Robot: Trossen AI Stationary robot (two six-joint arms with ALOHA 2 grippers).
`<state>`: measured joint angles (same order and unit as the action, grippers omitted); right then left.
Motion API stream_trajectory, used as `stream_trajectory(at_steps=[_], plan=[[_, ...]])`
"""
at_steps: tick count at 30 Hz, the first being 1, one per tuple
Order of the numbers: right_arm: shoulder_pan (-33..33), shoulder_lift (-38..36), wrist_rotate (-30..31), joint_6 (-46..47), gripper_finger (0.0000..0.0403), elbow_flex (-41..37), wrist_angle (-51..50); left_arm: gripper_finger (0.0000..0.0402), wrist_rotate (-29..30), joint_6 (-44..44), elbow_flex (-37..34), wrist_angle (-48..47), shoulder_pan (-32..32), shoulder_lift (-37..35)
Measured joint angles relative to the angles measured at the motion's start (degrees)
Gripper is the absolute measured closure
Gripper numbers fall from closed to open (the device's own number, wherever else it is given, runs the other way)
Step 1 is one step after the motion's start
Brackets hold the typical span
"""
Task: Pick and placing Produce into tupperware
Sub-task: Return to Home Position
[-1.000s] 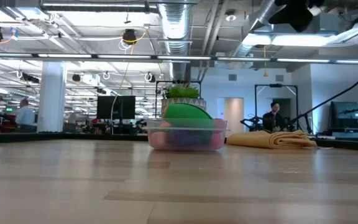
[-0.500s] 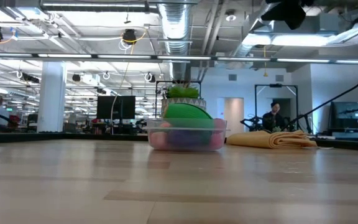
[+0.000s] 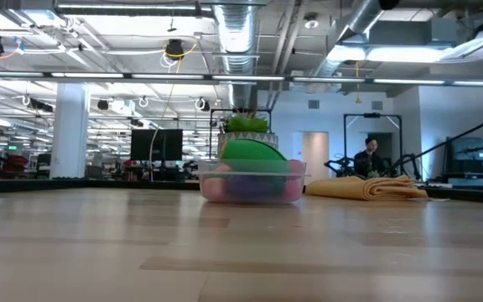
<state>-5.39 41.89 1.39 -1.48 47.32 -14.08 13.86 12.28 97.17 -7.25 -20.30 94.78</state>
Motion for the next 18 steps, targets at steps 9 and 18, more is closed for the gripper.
stream_trajectory(at_steps=[9, 18], plan=[[0.0, -5.3, -0.1, -0.3, 0.0142, -4.3, 5.5, 0.0068, -14.6, -0.5, 0.0, -1.9, 11.2, 0.0], [2.5, -13.1, -0.1, -1.6, 0.0142, -8.2, 7.2, 0.0068, -25.8, 0.3, 0.0, -6.2, 19.6, 0.0]])
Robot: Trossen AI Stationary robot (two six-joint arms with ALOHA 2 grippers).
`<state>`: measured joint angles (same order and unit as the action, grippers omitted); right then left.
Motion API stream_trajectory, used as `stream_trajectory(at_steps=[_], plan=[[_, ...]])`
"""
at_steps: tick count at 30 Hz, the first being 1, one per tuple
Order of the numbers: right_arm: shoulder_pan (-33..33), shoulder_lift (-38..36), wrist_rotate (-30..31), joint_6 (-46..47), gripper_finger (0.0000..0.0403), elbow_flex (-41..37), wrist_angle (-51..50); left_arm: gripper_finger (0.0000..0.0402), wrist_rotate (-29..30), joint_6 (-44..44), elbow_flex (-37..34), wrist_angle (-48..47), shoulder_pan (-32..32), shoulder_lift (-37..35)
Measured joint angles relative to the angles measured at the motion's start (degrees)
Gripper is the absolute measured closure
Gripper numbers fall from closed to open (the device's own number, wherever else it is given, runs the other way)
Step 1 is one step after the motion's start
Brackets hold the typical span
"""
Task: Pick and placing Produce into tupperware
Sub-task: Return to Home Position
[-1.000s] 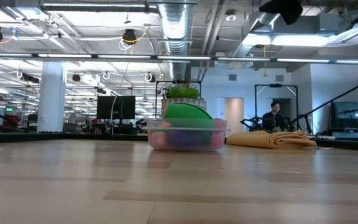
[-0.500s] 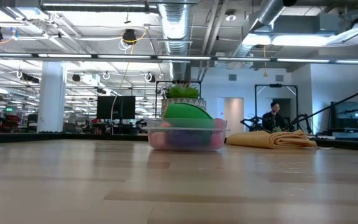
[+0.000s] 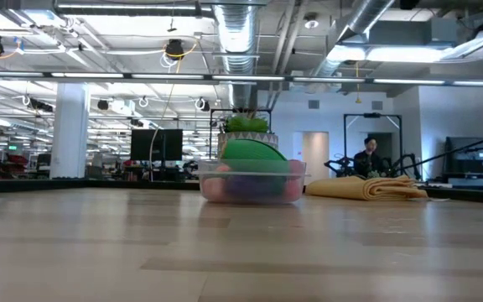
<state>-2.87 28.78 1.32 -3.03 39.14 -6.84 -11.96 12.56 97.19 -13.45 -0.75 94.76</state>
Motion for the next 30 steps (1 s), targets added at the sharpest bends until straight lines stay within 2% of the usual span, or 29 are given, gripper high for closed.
stream_trajectory(at_steps=[4, 8, 10, 16, 25, 30], plan=[[1.7, -3.1, 0.0, -0.4, 0.0142, -0.2, -0.3, 0.0068, -0.2, 0.2, -0.2, -0.6, 0.3, -0.5], [3.5, -4.7, 0.2, -1.4, 0.0142, -0.2, -0.1, 0.0068, 0.8, -1.2, -6.6, 8.4, 0.0, -4.9], [4.2, -4.9, 0.2, -1.5, 0.0142, -0.2, -0.4, 0.0068, 1.8, -1.5, -12.1, 14.5, -0.2, -8.8], [4.5, -4.8, 0.0, -2.2, 0.0142, -0.2, -0.3, 0.0068, 11.3, -2.7, -30.9, 28.7, -1.6, -20.7], [4.5, -4.9, -3.2, -6.4, 0.0142, -0.2, -0.4, 0.0068, 14.2, -6.4, -56.3, 49.7, -1.5, -32.6], [4.9, -6.4, -3.0, -6.1, 0.0142, -2.8, -0.1, 0.0068, 19.3, -7.3, -65.4, 56.2, -1.5, -37.8]])
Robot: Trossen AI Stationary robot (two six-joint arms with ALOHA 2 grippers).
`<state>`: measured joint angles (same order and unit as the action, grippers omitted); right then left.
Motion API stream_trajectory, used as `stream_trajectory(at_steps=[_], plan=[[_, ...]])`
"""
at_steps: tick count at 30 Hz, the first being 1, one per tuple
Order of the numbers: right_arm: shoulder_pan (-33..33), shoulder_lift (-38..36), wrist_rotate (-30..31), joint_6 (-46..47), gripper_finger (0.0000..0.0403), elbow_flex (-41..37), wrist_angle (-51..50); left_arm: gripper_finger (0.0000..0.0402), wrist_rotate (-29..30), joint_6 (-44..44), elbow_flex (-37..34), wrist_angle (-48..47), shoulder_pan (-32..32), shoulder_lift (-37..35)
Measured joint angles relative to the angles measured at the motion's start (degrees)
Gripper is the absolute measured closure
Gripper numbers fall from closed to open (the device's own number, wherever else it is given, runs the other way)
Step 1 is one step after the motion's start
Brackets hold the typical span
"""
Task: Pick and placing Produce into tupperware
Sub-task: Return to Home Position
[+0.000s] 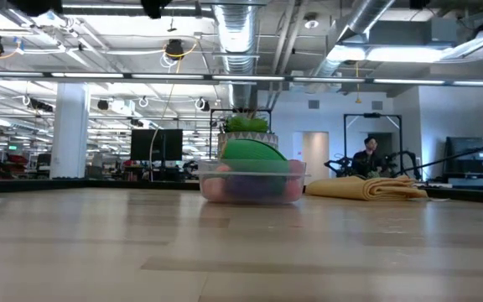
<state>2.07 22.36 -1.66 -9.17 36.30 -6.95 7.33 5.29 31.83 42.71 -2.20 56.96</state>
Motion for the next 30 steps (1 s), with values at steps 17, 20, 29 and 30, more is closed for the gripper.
stream_trajectory(at_steps=[17, 20, 29, 30], plan=[[2.6, -18.8, -3.9, 7.7, 0.0142, -19.1, 9.1, 0.0068, 2.6, -4.7, -16.2, 5.0, 0.0, -13.1], [2.6, -20.3, -4.6, 9.2, 0.0142, -20.9, 9.4, 0.0068, 3.8, -5.6, -19.2, 7.6, 0.0, -14.8], [2.5, -22.3, -5.8, 10.6, 0.0142, -24.6, 10.2, 0.0068, 4.7, -9.4, -26.8, 11.5, 0.0, -19.2], [2.5, -22.3, -5.9, 10.9, 0.0142, -25.0, 10.3, 0.0068, 4.7, -9.6, -27.5, 12.2, 0.0, -19.6]])
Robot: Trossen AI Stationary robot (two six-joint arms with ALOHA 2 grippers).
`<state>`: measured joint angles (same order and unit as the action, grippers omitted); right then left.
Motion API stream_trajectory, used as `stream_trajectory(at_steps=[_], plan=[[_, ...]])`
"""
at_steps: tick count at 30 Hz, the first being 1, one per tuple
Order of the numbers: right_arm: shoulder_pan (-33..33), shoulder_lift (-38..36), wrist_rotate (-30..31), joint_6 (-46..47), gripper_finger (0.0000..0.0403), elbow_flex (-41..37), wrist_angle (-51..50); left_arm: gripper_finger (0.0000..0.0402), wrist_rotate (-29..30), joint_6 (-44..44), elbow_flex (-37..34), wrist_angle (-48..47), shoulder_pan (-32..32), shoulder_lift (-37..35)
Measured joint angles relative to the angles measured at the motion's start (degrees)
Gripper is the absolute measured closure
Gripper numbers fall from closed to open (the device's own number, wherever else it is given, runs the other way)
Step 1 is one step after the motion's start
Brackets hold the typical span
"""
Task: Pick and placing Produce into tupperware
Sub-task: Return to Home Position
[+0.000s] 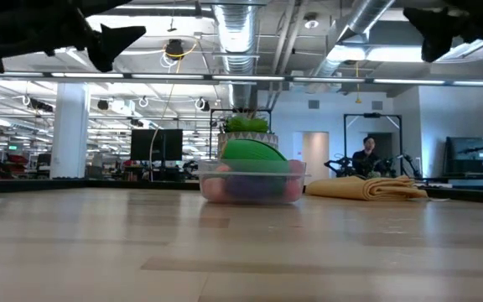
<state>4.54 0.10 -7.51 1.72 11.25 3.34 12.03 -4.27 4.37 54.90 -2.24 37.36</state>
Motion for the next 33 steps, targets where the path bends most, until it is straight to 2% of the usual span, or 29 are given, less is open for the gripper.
stream_trajectory(at_steps=[7, 14, 29, 33], plan=[[0.0, 0.0, 0.0, 0.9, 0.0142, -3.1, 4.1, 0.0068, 0.3, 0.9, -3.8, 5.9, 0.0, -2.6], [0.1, 0.0, 0.0, 0.4, 0.0142, -3.2, 4.7, 0.0068, -0.3, 3.3, -3.8, 5.9, 0.0, -3.6], [0.1, 0.0, 0.0, 1.5, 0.0142, -3.2, 3.9, 0.0068, -1.2, 9.4, -3.9, 4.5, -0.1, -12.1], [0.1, 0.0, 0.0, 1.9, 0.0142, -3.2, 3.9, 0.0068, -3.1, 11.9, -3.9, 4.6, 0.0, -15.0]])
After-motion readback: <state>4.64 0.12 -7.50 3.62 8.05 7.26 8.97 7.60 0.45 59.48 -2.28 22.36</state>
